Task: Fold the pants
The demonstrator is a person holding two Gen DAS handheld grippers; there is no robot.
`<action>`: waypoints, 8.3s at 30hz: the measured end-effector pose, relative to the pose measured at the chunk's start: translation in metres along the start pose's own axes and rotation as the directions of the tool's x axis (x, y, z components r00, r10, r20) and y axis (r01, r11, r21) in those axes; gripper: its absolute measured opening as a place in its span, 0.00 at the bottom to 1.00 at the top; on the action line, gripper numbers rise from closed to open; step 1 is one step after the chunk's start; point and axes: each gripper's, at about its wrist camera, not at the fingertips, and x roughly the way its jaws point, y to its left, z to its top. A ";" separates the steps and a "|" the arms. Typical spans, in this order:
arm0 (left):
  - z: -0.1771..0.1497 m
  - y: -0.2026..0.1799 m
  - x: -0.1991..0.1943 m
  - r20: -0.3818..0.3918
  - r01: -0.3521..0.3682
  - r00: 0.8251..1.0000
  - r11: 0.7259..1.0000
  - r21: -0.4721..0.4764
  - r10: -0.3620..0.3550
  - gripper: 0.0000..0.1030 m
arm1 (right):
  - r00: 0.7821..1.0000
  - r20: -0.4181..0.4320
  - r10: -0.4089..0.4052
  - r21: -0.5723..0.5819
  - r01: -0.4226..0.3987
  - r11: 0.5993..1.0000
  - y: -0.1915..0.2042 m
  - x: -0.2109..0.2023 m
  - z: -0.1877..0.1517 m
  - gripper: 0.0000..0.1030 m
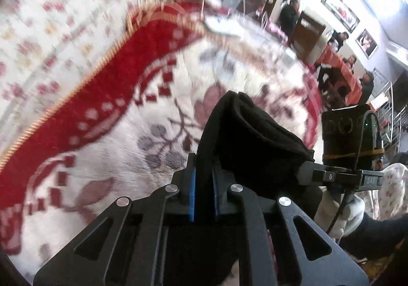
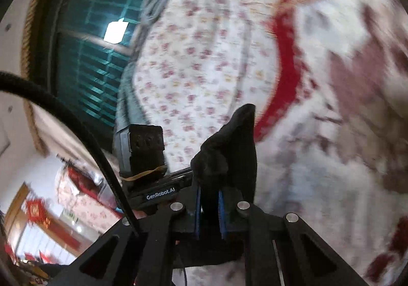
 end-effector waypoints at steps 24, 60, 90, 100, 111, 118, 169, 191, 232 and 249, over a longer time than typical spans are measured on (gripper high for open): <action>-0.236 0.122 -0.225 0.114 -0.266 0.899 0.735 -0.623 0.422 0.29 | 0.800 -0.600 -0.013 -0.166 -0.109 0.980 0.085 0.242 -0.179 0.27; -0.249 0.058 -0.173 0.084 -0.325 0.846 0.636 -0.700 0.526 0.53 | 0.879 -0.256 -0.403 -0.326 0.314 0.892 0.054 0.144 -0.092 0.51; -0.329 0.050 -0.261 -0.050 -0.493 0.645 0.365 -0.790 0.763 0.53 | 0.865 -0.399 -0.304 -0.479 0.086 0.874 0.133 0.208 -0.149 0.54; -0.366 0.058 -0.284 -0.051 -0.378 0.657 0.270 -0.886 0.752 0.53 | 0.829 -0.483 -0.282 -0.538 -0.027 0.843 0.153 0.247 -0.179 0.65; -0.423 0.067 -0.306 -0.018 -0.178 0.670 0.137 -0.975 0.742 0.53 | 0.762 -0.619 -0.189 -0.531 -0.229 0.816 0.187 0.317 -0.213 0.66; -0.431 0.080 -0.302 0.047 -0.075 0.681 0.133 -0.988 0.731 0.59 | 0.678 -0.696 -0.236 -0.612 -0.389 0.688 0.220 0.378 -0.251 0.68; -0.192 -0.034 -0.182 0.347 -0.283 0.753 0.751 -0.596 0.559 0.19 | 0.845 -0.526 0.094 -0.430 -0.360 0.828 0.158 0.241 -0.064 0.17; -0.186 -0.050 -0.155 0.257 -0.363 0.786 0.757 -0.544 0.562 0.49 | 0.914 -0.359 -0.188 -0.312 0.072 0.947 0.045 0.137 -0.040 0.53; -0.242 0.008 -0.187 0.079 -0.510 0.654 0.515 -0.689 0.753 0.52 | 0.867 -0.312 -0.389 -0.420 0.241 0.875 0.059 0.136 -0.095 0.68; -0.241 0.015 -0.181 0.038 -0.547 0.638 0.488 -0.680 0.769 0.52 | 0.884 -0.273 -0.380 -0.529 0.192 0.827 0.103 0.146 -0.111 0.68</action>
